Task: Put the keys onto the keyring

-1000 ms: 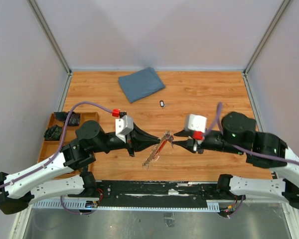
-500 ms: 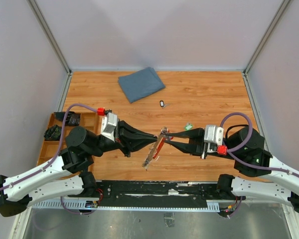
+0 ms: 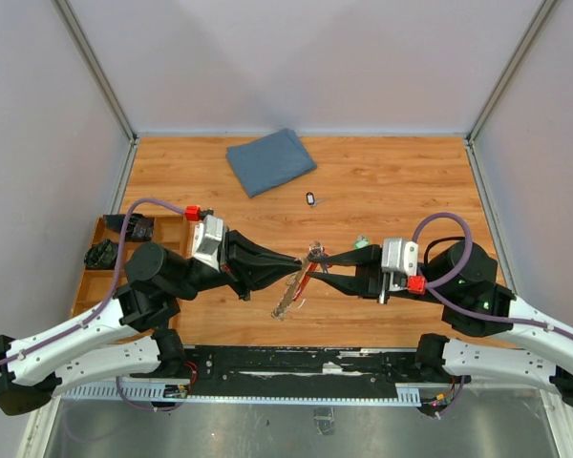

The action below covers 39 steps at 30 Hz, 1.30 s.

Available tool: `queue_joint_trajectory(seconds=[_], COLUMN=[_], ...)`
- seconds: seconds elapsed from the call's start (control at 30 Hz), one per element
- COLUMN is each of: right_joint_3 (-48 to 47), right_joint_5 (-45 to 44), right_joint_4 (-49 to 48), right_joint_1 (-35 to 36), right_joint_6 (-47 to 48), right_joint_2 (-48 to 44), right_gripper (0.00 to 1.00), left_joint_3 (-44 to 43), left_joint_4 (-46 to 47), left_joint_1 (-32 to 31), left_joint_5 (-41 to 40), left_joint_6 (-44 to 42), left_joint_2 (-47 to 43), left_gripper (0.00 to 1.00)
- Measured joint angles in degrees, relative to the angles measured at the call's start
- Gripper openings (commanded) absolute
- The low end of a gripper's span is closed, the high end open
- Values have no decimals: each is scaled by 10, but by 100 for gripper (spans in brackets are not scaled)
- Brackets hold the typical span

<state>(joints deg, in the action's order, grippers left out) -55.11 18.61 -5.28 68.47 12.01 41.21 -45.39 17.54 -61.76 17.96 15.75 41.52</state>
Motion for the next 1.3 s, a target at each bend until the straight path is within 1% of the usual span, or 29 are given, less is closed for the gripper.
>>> queue_joint_trajectory(seconds=[0.33,0.6,0.73,0.9,0.93,1.13,1.17,1.3], right_joint_3=[0,-6,-8,-19,-22,-26,-29,-55], right_joint_5=[-2,-6,-1,14,18,24,24,22], right_joint_4=[15,32,38,47,48,57,61,99], right_joint_1=[0,0,0,0,0,0,0,0], right_joint_6=[0,0,-2,-6,-8,-16,-17,-16], right_joint_2=[8,7,9,17,18,19,20,30], right_gripper=[27,26,21,3,1,0,0,0], left_joint_3=[0,-6,-9,-12,-12,-12,-12,-12], left_joint_4=[0,-2,-6,-10,-10,-12,-13,-16], left_joint_1=[0,0,0,0,0,0,0,0], left_joint_5=[24,51,61,63,62,63,63,60], left_joint_6=[-3,-15,-20,-25,-26,-31,-32,-37], left_joint_2=[4,14,19,18,18,17,17,17], left_gripper=[0,0,1,1,0,1,1,19])
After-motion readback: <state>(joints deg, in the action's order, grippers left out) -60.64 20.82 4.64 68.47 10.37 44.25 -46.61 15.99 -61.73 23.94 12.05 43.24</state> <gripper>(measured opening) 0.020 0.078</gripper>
